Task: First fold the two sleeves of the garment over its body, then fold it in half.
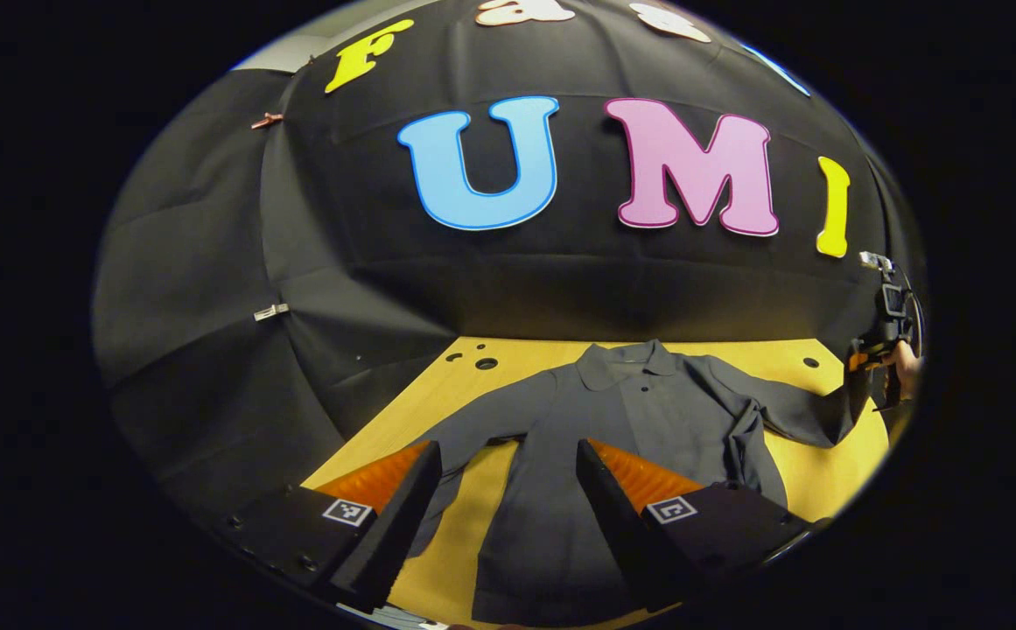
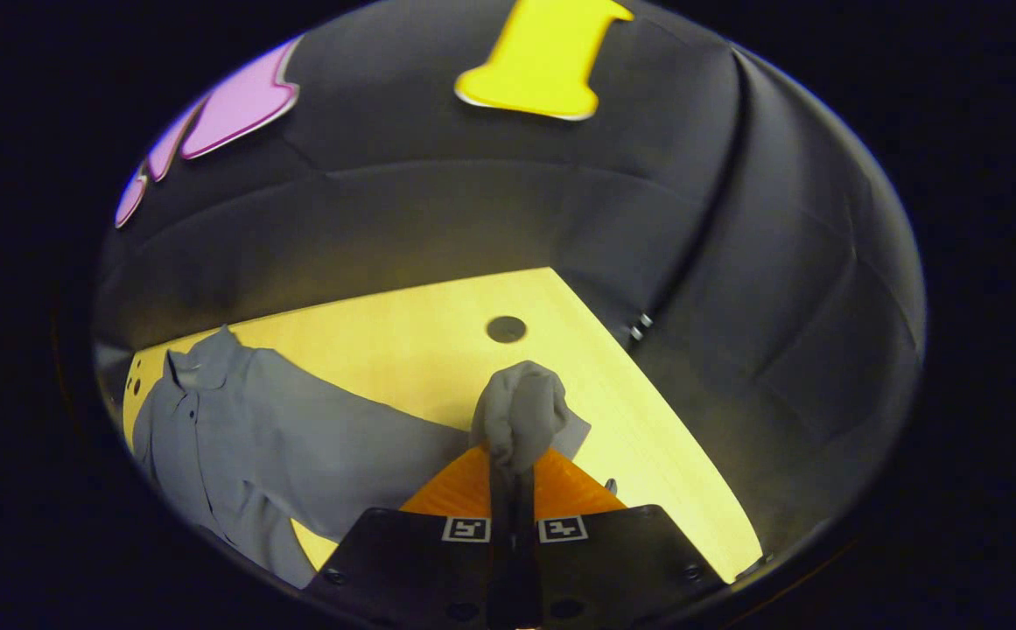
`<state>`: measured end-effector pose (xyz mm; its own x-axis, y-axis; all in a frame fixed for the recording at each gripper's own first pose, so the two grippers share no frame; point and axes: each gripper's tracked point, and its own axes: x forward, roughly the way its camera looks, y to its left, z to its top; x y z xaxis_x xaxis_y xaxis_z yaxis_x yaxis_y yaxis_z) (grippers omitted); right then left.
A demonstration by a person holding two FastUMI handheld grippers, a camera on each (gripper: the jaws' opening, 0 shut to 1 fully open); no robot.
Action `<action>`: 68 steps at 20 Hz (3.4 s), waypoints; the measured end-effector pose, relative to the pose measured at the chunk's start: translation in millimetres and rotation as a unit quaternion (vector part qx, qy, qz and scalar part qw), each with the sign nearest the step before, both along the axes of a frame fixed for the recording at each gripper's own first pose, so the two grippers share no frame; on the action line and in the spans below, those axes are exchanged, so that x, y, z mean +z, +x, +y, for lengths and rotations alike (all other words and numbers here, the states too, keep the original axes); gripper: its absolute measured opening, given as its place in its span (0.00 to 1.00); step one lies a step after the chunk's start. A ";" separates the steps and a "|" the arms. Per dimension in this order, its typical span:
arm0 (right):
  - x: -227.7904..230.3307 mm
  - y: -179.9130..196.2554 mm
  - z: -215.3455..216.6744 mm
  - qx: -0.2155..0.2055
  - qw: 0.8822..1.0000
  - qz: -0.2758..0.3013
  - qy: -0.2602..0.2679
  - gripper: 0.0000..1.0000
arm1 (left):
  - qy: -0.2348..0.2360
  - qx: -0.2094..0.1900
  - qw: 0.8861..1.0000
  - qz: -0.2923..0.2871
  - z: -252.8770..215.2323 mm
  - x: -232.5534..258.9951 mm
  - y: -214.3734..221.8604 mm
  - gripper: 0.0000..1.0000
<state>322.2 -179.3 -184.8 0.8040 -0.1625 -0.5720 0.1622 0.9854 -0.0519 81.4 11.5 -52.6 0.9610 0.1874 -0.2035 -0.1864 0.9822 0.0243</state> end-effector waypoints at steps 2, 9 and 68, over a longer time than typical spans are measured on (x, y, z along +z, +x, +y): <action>20.2 10.4 42.0 0.043 0.999 -0.010 -0.026 0.05 | -0.001 0.000 1.000 0.003 5.8 -1.9 -2.2 0.98; 51.9 12.0 198.2 0.143 0.989 -0.026 0.012 0.05 | -0.020 0.023 1.000 -0.003 42.8 -4.8 -9.8 0.98; 34.6 -195.2 182.7 0.227 0.971 -0.008 0.076 1.00 | -0.195 0.218 0.931 0.218 221.3 -223.6 3.5 0.90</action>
